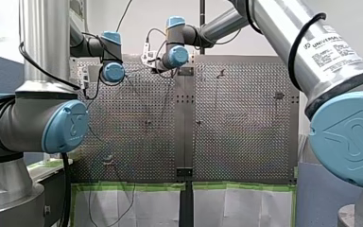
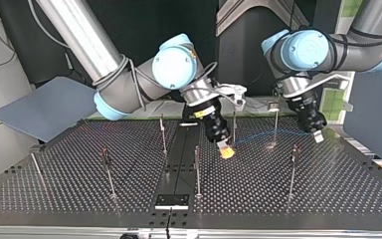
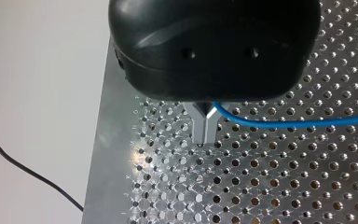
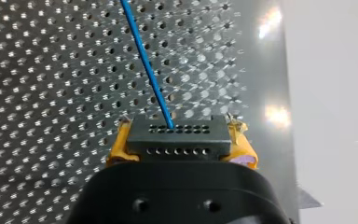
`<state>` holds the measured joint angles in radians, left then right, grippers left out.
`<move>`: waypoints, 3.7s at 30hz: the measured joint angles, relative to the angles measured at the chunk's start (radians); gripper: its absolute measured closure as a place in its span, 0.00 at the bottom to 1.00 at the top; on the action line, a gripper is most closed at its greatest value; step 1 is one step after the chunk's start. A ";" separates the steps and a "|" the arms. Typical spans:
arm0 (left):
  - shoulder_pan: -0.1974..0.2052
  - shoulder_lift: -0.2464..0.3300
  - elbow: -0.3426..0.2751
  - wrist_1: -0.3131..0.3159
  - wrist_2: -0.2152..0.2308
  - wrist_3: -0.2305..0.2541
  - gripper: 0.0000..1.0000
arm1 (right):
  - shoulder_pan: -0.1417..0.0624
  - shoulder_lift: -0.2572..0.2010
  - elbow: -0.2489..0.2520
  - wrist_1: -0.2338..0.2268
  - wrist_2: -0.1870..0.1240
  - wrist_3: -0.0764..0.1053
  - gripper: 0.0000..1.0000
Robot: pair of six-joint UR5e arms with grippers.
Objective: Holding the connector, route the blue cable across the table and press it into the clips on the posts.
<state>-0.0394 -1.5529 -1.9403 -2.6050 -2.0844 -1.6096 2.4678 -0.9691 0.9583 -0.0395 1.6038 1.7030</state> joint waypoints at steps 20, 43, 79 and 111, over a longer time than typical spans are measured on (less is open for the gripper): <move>0.053 -0.048 0.039 0.013 0.077 -0.049 1.00 | -0.008 0.025 -0.152 0.011 0.007 0.000 1.00; 0.102 -0.108 0.043 0.056 0.156 -0.083 1.00 | -0.003 0.086 -0.145 0.026 0.043 0.000 1.00; 0.190 -0.234 0.176 0.058 0.289 -0.170 1.00 | -0.027 0.094 -0.145 0.019 0.070 -0.001 1.00; 0.194 -0.135 0.127 -0.119 0.183 -0.259 0.39 | -0.012 0.101 -0.144 0.022 0.067 -0.001 1.00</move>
<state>0.1549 -1.6879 -1.8134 -2.7242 -1.9010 -1.8681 2.4555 -0.8682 0.8138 -0.0173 1.6707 1.7020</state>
